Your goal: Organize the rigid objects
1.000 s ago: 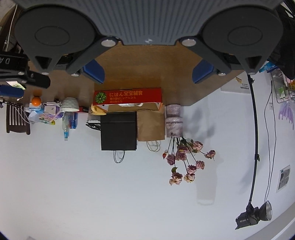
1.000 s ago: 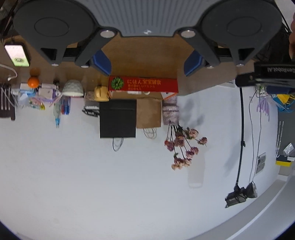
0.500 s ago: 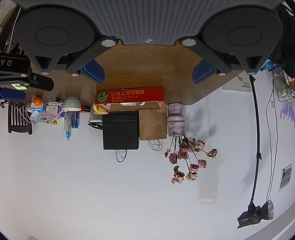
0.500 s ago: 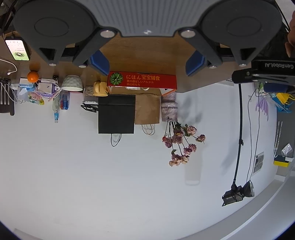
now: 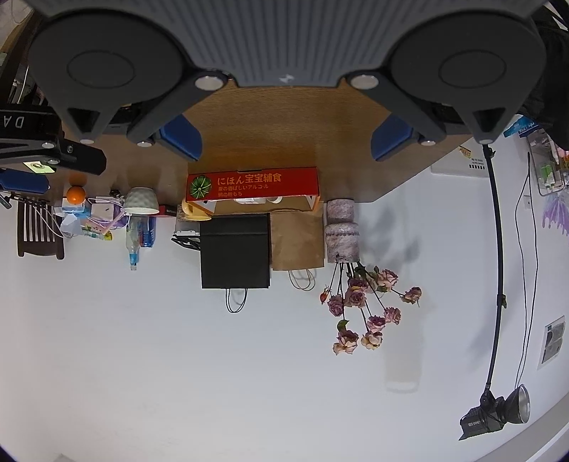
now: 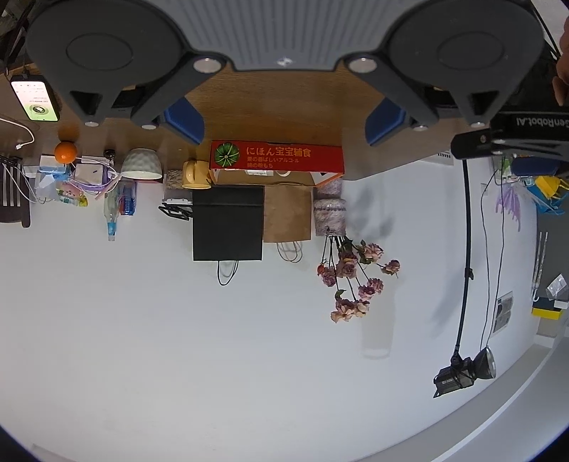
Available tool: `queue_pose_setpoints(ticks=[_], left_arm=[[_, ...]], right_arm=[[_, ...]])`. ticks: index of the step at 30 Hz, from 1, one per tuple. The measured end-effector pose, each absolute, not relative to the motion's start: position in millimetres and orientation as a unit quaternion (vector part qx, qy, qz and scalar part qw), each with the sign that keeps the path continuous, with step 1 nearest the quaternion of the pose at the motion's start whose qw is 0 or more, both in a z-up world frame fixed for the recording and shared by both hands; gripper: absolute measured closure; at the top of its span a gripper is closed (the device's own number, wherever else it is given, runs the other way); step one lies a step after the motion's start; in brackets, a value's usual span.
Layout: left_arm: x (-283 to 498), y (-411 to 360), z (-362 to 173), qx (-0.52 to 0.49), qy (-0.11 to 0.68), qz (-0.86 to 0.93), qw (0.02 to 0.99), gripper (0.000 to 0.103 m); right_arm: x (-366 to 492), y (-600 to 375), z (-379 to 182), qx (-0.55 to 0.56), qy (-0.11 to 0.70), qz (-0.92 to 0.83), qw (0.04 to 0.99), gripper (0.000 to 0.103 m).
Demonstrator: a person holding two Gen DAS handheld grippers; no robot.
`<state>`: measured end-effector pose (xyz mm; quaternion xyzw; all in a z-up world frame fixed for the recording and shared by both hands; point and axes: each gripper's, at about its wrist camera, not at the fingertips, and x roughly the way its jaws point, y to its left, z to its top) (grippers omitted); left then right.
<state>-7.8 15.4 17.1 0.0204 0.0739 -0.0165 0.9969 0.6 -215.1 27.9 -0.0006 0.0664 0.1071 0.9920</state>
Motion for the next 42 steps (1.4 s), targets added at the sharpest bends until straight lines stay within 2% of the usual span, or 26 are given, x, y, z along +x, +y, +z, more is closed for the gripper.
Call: queue_pose_setpoints(ticks=[42], left_arm=[[-8.3,17.3,16.4,0.020,0.072,-0.010,0.997,0.000]], right_arm=[[1.9,-217.4,23.0,0.001,0.070,0.105,0.992,0.004]])
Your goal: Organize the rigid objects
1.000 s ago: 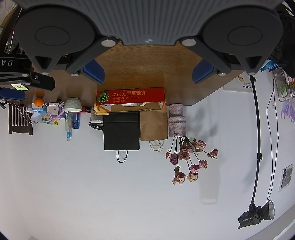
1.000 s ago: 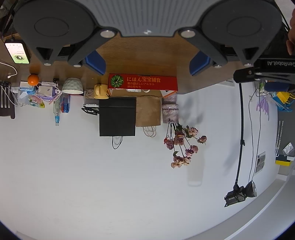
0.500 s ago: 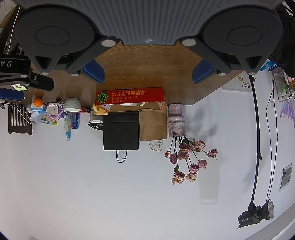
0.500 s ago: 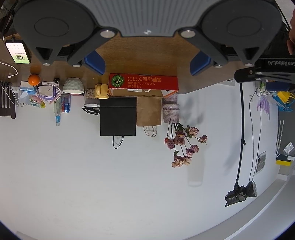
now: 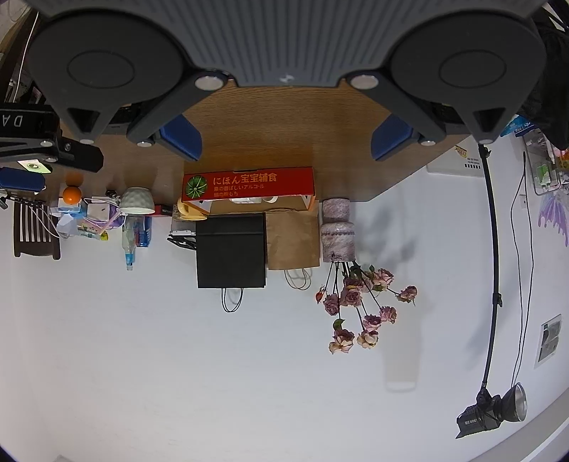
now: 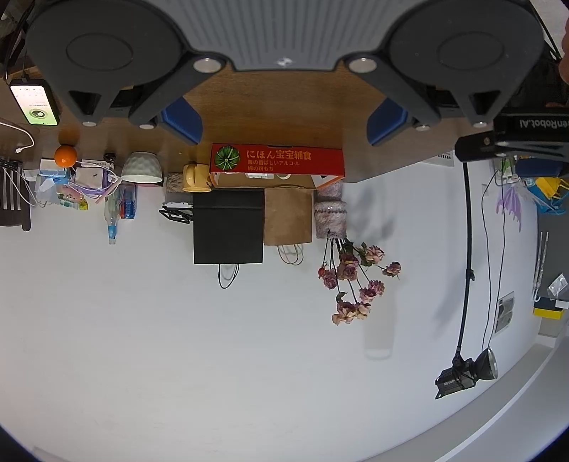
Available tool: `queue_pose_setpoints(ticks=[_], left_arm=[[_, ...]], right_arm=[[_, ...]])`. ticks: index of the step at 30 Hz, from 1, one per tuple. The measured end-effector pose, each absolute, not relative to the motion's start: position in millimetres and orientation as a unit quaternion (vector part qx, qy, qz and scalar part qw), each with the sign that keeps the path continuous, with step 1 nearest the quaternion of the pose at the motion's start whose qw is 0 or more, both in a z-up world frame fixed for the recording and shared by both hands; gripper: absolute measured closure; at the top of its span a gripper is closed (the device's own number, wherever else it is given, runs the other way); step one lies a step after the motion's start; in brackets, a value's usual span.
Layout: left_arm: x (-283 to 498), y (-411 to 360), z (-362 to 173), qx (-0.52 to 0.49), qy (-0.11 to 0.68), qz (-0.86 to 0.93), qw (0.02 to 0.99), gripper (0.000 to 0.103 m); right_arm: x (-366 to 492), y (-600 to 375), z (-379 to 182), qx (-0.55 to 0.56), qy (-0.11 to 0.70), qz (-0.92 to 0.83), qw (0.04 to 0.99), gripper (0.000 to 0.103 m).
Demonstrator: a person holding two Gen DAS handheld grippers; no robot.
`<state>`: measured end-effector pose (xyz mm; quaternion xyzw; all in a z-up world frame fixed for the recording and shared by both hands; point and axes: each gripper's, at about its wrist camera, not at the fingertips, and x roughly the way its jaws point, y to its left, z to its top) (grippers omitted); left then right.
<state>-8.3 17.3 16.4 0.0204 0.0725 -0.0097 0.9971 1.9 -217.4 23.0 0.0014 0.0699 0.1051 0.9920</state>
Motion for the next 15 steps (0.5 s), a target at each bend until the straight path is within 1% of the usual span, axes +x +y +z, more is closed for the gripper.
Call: queue_pose_setpoints(ticks=[15], left_arm=[[-8.1,18.6,15.8,0.017,0.079,-0.023,0.996,0.000]], right_arm=[[2.9,-217.4,22.9,0.002,0.072,0.105,0.992,0.004]])
